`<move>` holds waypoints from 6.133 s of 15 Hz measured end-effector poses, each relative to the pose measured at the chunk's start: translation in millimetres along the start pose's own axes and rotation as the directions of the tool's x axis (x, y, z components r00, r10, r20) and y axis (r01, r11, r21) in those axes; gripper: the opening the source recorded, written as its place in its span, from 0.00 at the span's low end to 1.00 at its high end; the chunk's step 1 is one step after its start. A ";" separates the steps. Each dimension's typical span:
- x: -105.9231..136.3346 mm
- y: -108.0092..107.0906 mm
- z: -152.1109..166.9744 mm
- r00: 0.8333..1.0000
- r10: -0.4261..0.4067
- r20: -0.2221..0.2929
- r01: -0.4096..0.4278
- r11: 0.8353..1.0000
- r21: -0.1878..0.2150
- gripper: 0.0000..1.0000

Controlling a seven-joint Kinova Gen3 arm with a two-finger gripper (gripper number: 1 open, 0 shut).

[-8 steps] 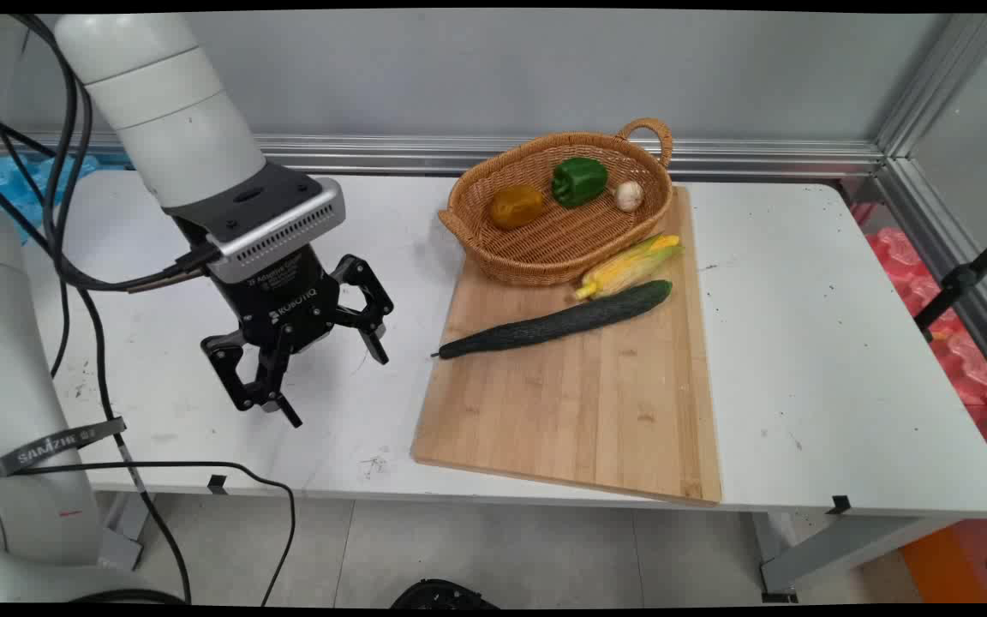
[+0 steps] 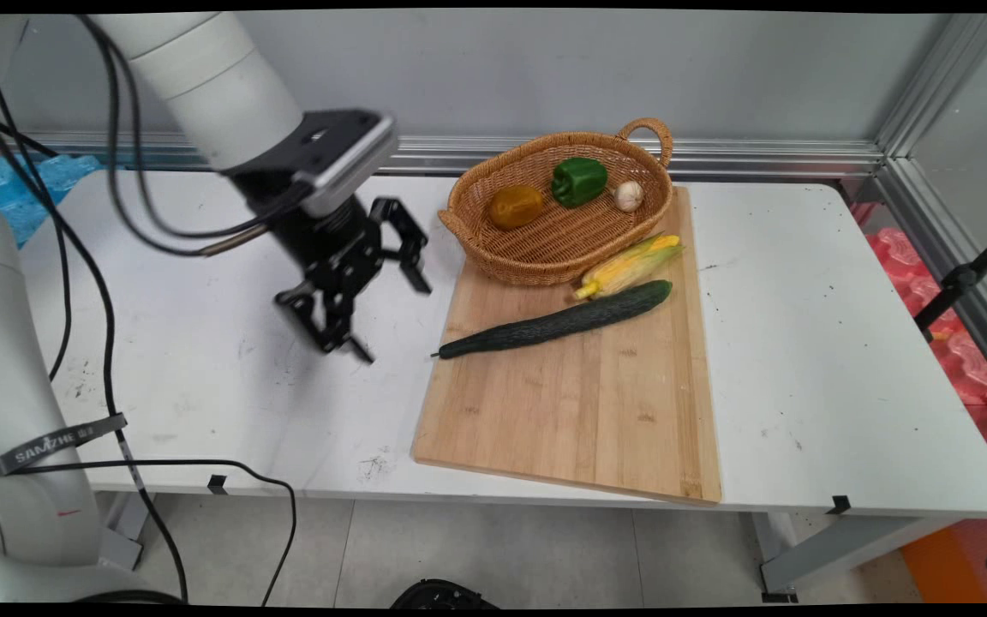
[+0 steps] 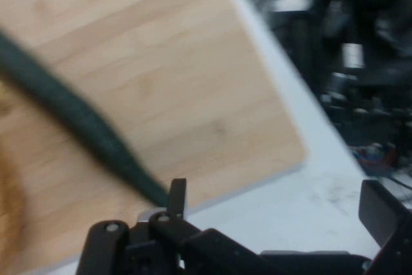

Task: Pick up the potato from the vegetable basket, then place the picked object on the cutting board

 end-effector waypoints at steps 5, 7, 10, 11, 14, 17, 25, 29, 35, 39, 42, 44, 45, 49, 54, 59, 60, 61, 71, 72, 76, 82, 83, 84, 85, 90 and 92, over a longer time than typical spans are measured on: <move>-2.1 -25.0 -5.2 0.991 -0.136 -0.001 0.135 0.984 0.114 1.00; -3.0 -38.4 -7.9 0.978 -0.207 -0.008 0.206 0.963 0.174 1.00; -4.5 -55.7 -10.6 0.954 -0.299 -0.022 0.295 0.922 0.249 1.00; -5.3 -63.3 -10.8 0.939 -0.343 -0.030 0.337 0.899 0.280 1.00; -6.6 -82.7 -8.7 0.894 -0.444 -0.052 0.433 0.832 0.345 1.00; -7.3 -104.4 -1.8 0.839 -0.538 -0.081 0.522 0.752 0.403 1.00; -14.0 -164.9 44.3 0.650 -0.741 -0.168 0.707 0.508 0.493 1.00; -21.1 -197.3 82.9 0.550 -0.810 -0.202 0.770 0.398 0.499 1.00; -35.1 -232.4 136.1 0.448 -0.868 -0.214 0.825 0.309 0.473 1.00; -41.4 -248.3 159.6 0.422 -0.882 -0.211 0.842 0.294 0.451 1.00; -45.1 -255.8 171.4 0.412 -0.888 -0.203 0.850 0.295 0.437 1.00; -46.7 -258.8 175.7 0.411 -0.890 -0.196 0.852 0.299 0.430 0.00; -47.3 -259.9 176.6 0.412 -0.891 -0.193 0.853 0.302 0.427 0.00; -40.8 -259.7 165.1 0.432 -0.884 -0.176 0.848 0.333 0.412 0.00; -23.1 -252.2 134.8 0.463 -0.871 -0.162 0.838 0.371 0.399 0.00; 18.7 -231.0 87.8 0.576 -0.809 -0.120 0.784 0.505 0.360 0.00; 27.3 -226.7 81.8 0.604 -0.789 -0.111 0.768 0.538 0.347 0.00; 36.7 -221.6 75.9 0.637 -0.764 -0.102 0.746 0.579 0.330 0.00; 96.5 -186.2 85.6 0.874 -0.484 -0.049 0.485 0.861 0.152 0.00; 101.1 -182.3 91.7 0.890 -0.453 -0.046 0.455 0.881 0.133 0.00; 114.7 -169.2 115.5 0.932 -0.361 -0.038 0.363 0.929 0.078 0.00; 129.6 -153.9 176.3 0.973 -0.230 -0.030 0.231 0.973 0.007 0.00; 130.3 -152.9 183.9 0.975 -0.219 -0.029 0.219 0.976 0.001 0.00; 131.0 -151.9 194.5 0.979 -0.204 -0.027 0.204 0.979 -0.006 0.00; 131.7 -151.4 205.1 0.981 -0.191 -0.026 0.191 0.982 -0.012 0.00; 131.8 -153.5 242.9 0.989 -0.149 -0.023 0.149 0.989 -0.026 0.00; 131.9 -155.1 250.0 0.990 -0.138 -0.027 0.138 0.990 -0.028 1.00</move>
